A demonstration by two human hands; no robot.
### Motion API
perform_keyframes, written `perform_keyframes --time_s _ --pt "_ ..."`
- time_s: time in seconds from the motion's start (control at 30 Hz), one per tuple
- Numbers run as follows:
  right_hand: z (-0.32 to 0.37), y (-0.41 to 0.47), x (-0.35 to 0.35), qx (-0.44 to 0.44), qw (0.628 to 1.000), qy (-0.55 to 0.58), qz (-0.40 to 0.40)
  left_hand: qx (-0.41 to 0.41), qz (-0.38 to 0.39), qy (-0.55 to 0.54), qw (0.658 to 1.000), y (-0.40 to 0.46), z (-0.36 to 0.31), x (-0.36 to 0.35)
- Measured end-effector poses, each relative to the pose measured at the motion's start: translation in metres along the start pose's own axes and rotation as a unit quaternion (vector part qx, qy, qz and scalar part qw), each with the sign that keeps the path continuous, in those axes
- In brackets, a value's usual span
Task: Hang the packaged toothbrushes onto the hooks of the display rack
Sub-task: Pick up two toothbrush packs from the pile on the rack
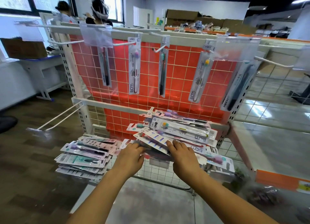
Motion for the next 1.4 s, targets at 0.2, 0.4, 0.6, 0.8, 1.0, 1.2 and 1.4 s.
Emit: perform_keyframes --time_s 0.2,0.4,0.6,0.8,1.0,1.2,1.4 --pt "-0.002 -0.005 0.019 0.007 0.999 0.017 -0.05 0.013 0.018 -0.02 1.0 -0.004 -0.012 0.004" --pt "0.002 -0.011 0.038 0.053 0.989 0.091 -0.104 0.015 0.04 -0.083 0.996 -0.008 -0.031 0.01" --pt "0.001 -0.018 0.04 0.041 0.916 0.374 -0.138 0.039 0.07 -0.137 0.987 -0.009 -0.043 0.015" --pt "-0.009 -0.025 0.042 -0.019 0.782 0.598 -0.175 0.047 0.148 -0.304 0.94 -0.014 -0.051 0.008" --pt "-0.014 -0.024 0.045 -0.027 0.656 0.727 -0.201 0.072 0.191 -0.503 0.84 -0.024 -0.065 0.018" --pt "-0.016 -0.022 0.043 -0.034 0.558 0.797 -0.229 0.095 0.183 -0.589 0.781 -0.033 -0.073 0.023" --pt "-0.016 -0.023 0.045 -0.025 0.54 0.807 -0.236 0.096 0.161 -0.612 0.768 -0.031 -0.07 0.027"
Point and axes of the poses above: each hand's wrist, its own y-axis towards the middle knuckle, its own x-axis out of the back of the hand, z = x × y, the point moved 9 cm from there along y, towards the middle knuckle, and after that the axes turned 15 degrees about x, right-handed, at the moved point
